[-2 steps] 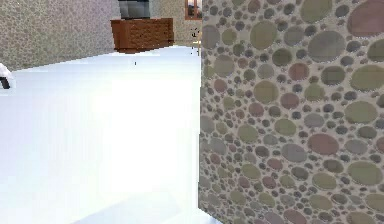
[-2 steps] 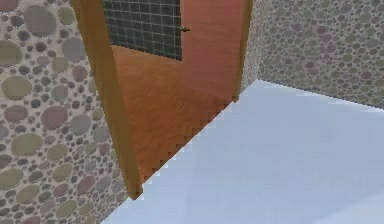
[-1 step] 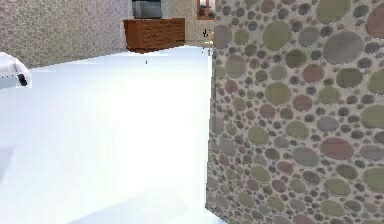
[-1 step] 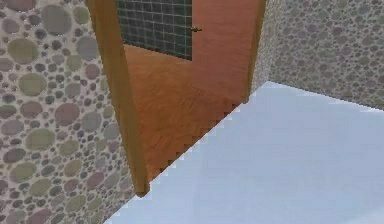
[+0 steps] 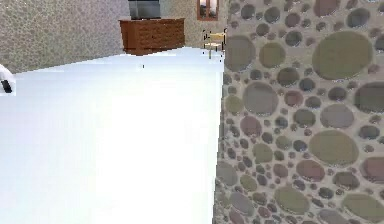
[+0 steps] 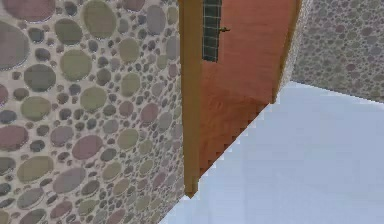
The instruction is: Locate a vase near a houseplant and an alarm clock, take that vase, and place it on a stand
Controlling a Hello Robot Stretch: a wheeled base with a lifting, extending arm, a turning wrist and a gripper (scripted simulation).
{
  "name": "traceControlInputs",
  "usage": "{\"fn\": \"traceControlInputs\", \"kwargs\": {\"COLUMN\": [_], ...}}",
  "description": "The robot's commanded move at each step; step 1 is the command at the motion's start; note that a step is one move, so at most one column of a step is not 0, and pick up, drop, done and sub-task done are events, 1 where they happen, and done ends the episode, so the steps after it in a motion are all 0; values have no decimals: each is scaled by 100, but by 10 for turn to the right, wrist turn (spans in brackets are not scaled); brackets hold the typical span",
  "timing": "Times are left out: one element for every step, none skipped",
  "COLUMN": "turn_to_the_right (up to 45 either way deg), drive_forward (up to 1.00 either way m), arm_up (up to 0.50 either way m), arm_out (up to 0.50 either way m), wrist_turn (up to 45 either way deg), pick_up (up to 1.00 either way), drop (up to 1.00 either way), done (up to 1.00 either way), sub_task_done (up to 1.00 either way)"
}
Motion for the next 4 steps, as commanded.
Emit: {"fn": "traceControlInputs", "kwargs": {"turn_to_the_right": [-150,0,-270,-30], "drive_forward": [0,50,0,0], "arm_up": [0,0,0,0], "arm_out": [0,0,0,0], "wrist_turn": [0,0,0,0], "pick_up": [0,0,0,0], "drop": [0,0,0,0], "done": [0,0,0,0], "sub_task_done": [0,0,0,0]}}
